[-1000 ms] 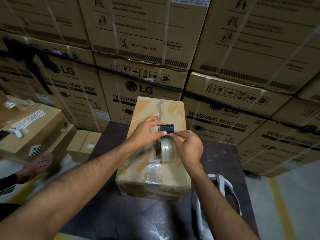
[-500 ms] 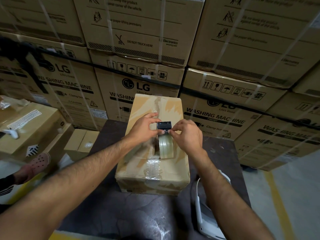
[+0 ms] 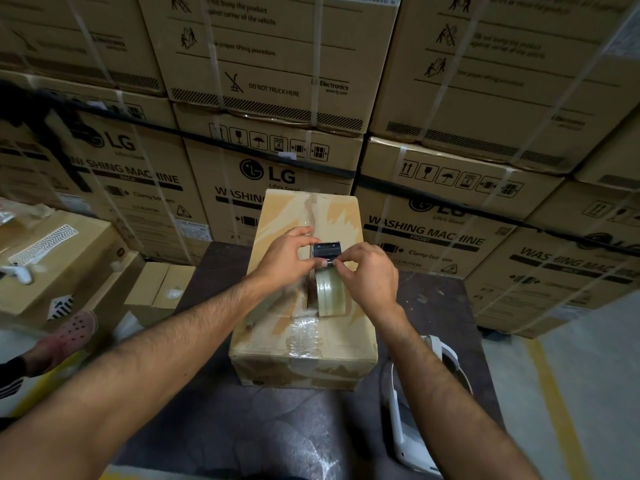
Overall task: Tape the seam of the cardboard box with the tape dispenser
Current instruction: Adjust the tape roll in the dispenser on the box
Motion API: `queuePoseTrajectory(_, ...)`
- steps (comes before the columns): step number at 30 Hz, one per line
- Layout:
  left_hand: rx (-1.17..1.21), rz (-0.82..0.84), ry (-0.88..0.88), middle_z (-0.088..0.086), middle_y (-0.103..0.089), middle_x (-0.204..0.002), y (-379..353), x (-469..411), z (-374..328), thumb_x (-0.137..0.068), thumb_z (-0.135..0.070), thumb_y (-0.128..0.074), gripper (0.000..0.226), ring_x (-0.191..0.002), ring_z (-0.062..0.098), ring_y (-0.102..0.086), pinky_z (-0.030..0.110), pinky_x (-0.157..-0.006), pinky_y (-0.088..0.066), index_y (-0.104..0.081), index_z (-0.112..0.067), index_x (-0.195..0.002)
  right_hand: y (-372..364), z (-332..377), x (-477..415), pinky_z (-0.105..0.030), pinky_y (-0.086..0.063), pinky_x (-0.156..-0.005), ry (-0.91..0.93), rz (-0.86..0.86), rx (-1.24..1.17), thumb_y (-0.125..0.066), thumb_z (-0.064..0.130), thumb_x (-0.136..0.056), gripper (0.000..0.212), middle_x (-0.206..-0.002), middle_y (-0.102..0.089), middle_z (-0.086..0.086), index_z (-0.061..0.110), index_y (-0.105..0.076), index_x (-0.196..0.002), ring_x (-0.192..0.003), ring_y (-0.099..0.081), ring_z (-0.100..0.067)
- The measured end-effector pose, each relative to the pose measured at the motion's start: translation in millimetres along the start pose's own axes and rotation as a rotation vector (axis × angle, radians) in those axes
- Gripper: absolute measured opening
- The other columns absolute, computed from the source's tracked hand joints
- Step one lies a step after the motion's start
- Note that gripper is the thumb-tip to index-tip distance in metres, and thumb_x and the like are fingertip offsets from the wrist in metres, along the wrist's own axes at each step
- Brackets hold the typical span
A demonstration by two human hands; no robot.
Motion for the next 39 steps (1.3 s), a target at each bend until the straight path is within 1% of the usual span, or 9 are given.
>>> queuePoseTrajectory(3, -0.002, -0.005, -0.014, -0.007, -0.051, -0.155, 0, 2, -3, -0.079, -0.035, -0.089, 0.054, -0.144, 0.01, -0.043, 0.033, -0.122, -0.031, -0.073, -0.021, -0.129, -1, -5, 5, -0.029, -0.05, -0.076, -0.138, 0.007, -0.12, -0.083, 0.046, -0.086, 0.017, -0.106, -0.076, 0.015, 0.032, -0.083, -0.095, -0.101, -0.066, -0.008)
queuePoseTrajectory(7, 0.012, -0.021, -0.04, -0.007, -0.053, -0.153, -3, 5, -8, -0.08, -0.033, -0.089, 0.053, -0.142, 0.009, -0.044, 0.031, -0.12, -0.031, -0.073, -0.02, -0.129, -6, -9, 10, -0.029, -0.051, -0.077, -0.349, -0.001, -0.222, -0.085, 0.05, -0.083, 0.023, -0.099, -0.075, 0.015, 0.033, -0.082, -0.098, -0.092, -0.068, -0.009)
queuePoseTrajectory(10, 0.012, -0.023, -0.042, -0.007, -0.053, -0.152, -5, 6, -9, -0.081, -0.034, -0.088, 0.054, -0.141, 0.01, -0.046, 0.033, -0.121, -0.032, -0.072, -0.019, -0.13, -11, -8, 16, -0.031, -0.056, -0.081, -0.418, -0.036, -0.255, -0.083, 0.049, -0.085, 0.023, -0.099, -0.079, 0.013, 0.034, -0.082, -0.102, -0.093, -0.072, -0.013)
queuePoseTrajectory(14, 0.01, -0.024, -0.046, -0.007, -0.054, -0.152, -5, 5, -6, -0.081, -0.033, -0.088, 0.049, -0.141, 0.01, -0.047, 0.039, -0.121, -0.035, -0.074, -0.018, -0.126, -18, -5, 22, -0.034, -0.057, -0.086, -0.408, -0.069, -0.342, -0.084, 0.045, -0.085, 0.018, -0.101, -0.079, 0.013, 0.033, -0.083, -0.098, -0.096, -0.072, -0.011)
queuePoseTrajectory(17, 0.013, -0.025, -0.039, -0.008, -0.054, -0.151, -5, 4, -3, -0.082, -0.033, -0.088, 0.048, -0.14, 0.01, -0.048, 0.04, -0.121, -0.037, -0.074, -0.019, -0.125, -20, -5, 24, -0.033, -0.056, -0.085, -0.335, -0.086, -0.411, -0.088, 0.037, -0.083, 0.013, -0.097, -0.078, 0.014, 0.029, -0.083, -0.092, -0.091, -0.071, -0.005)
queuePoseTrajectory(21, 0.021, -0.029, -0.032, -0.007, -0.054, -0.152, -6, 6, -4, -0.084, -0.031, -0.086, 0.046, -0.14, 0.01, -0.048, 0.038, -0.121, -0.035, -0.074, -0.017, -0.126, -22, -14, 25, -0.032, -0.061, -0.084, -0.338, -0.068, -0.491, -0.094, 0.032, -0.076, 0.021, -0.086, -0.078, 0.016, 0.031, -0.079, -0.09, -0.083, -0.073, 0.002)
queuePoseTrajectory(27, -0.008, -0.03, -0.045, -0.007, -0.054, -0.152, -7, 6, -7, -0.088, -0.031, -0.082, 0.043, -0.14, 0.01, -0.048, 0.038, -0.121, -0.036, -0.072, -0.018, -0.128, -27, -21, 28, -0.036, -0.064, -0.084, -0.365, -0.084, -0.565, -0.094, 0.034, -0.079, 0.025, -0.078, -0.077, 0.016, 0.026, -0.083, -0.1, -0.076, -0.073, 0.002)
queuePoseTrajectory(33, -0.058, -0.027, -0.067, -0.009, -0.054, -0.152, -7, 5, -3, -0.094, -0.039, -0.074, 0.042, -0.14, 0.007, -0.047, 0.037, -0.121, -0.036, -0.071, -0.017, -0.13, -27, -20, 30, -0.034, -0.064, -0.082, -0.358, -0.099, -0.561, -0.09, 0.038, -0.083, 0.022, -0.082, -0.078, 0.019, 0.026, -0.085, -0.101, -0.077, -0.073, 0.003)
queuePoseTrajectory(39, -0.06, -0.035, -0.077, -0.008, -0.054, -0.152, -5, 4, -5, -0.097, -0.039, -0.07, 0.037, -0.14, 0.008, -0.047, 0.038, -0.119, -0.038, -0.073, -0.017, -0.127, -29, -23, 27, -0.036, -0.063, -0.085, -0.364, -0.103, -0.577, -0.09, 0.039, -0.083, 0.021, -0.083, -0.079, 0.018, 0.026, -0.086, -0.098, -0.08, -0.074, 0.003)
Point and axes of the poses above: each hand's wrist, its own x-axis away from the middle knuckle, its own y-axis out of the back of the hand, z = x × y, the point moved 2 cm from there along -x, towards the middle knuckle
